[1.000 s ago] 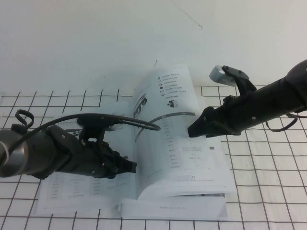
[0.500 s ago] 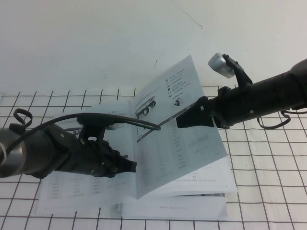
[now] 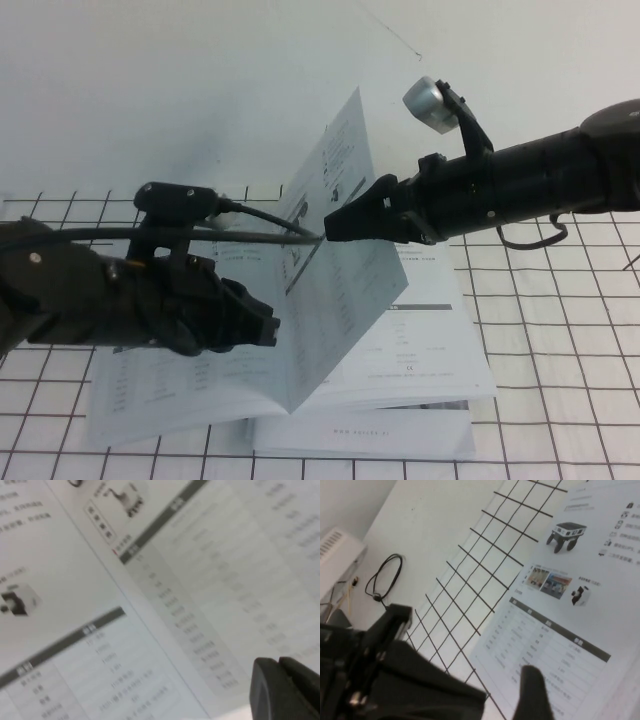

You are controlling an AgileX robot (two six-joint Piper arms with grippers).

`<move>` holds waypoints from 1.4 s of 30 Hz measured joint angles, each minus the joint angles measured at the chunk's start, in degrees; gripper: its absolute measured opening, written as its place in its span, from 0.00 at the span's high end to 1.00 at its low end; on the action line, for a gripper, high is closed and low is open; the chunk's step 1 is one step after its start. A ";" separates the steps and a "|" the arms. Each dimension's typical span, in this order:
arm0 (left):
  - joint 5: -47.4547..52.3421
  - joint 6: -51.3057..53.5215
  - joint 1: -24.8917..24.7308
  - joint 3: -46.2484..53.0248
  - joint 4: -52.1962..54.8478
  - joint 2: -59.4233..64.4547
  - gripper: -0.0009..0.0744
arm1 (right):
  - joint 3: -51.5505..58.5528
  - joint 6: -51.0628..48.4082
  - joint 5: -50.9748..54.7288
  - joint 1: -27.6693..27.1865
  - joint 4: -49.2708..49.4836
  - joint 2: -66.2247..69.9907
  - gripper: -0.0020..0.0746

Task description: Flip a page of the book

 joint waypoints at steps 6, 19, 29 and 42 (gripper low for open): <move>2.69 -1.54 -3.96 6.81 -1.18 -8.26 0.99 | 0.00 -0.35 -0.45 1.05 1.85 0.00 0.38; -36.60 -1.54 -37.39 12.70 -14.71 -5.71 0.99 | 0.00 -1.97 -0.98 4.13 4.36 0.00 0.38; -60.02 0.87 -44.32 12.70 -24.16 2.76 0.99 | 0.00 -3.63 1.56 5.62 8.68 0.00 0.38; -84.18 18.73 -44.32 12.70 -44.03 2.86 0.99 | 0.00 -5.42 7.21 5.62 9.13 -3.21 0.38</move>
